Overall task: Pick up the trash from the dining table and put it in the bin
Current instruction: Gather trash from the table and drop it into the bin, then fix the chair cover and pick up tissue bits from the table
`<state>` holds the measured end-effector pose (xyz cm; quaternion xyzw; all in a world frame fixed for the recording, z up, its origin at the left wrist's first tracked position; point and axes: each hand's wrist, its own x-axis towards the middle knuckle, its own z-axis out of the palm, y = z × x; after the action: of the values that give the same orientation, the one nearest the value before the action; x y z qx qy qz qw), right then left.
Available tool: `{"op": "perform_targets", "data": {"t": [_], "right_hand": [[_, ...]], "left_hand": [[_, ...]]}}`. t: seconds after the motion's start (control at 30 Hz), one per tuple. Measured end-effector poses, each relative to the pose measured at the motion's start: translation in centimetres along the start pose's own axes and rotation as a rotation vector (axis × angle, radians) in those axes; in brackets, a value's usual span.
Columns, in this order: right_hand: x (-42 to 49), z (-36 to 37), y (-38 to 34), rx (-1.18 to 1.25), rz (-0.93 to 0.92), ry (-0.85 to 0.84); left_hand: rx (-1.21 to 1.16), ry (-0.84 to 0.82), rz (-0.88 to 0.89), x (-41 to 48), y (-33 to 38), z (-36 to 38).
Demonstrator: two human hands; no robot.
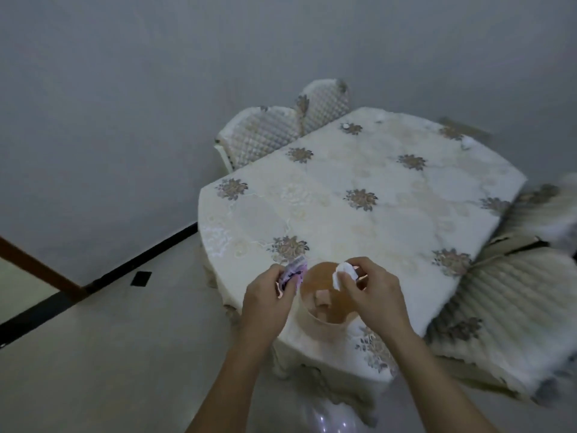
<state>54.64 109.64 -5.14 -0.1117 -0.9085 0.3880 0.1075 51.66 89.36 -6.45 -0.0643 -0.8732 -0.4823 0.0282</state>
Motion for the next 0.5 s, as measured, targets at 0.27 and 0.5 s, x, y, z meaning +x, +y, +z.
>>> {"op": "perform_targets", "data": {"t": [0.27,0.5], "right_hand": [[-0.5,-0.5,1.9,-0.143,0.015,0.054],[-0.4,0.8,2.3,-0.407,-0.038,-0.084]], "left_hand": [[0.366,-0.077,0.212,2.6,1.4,4.1],[0.567,-0.256,0.146,2.7,0.9,5.0]]}}
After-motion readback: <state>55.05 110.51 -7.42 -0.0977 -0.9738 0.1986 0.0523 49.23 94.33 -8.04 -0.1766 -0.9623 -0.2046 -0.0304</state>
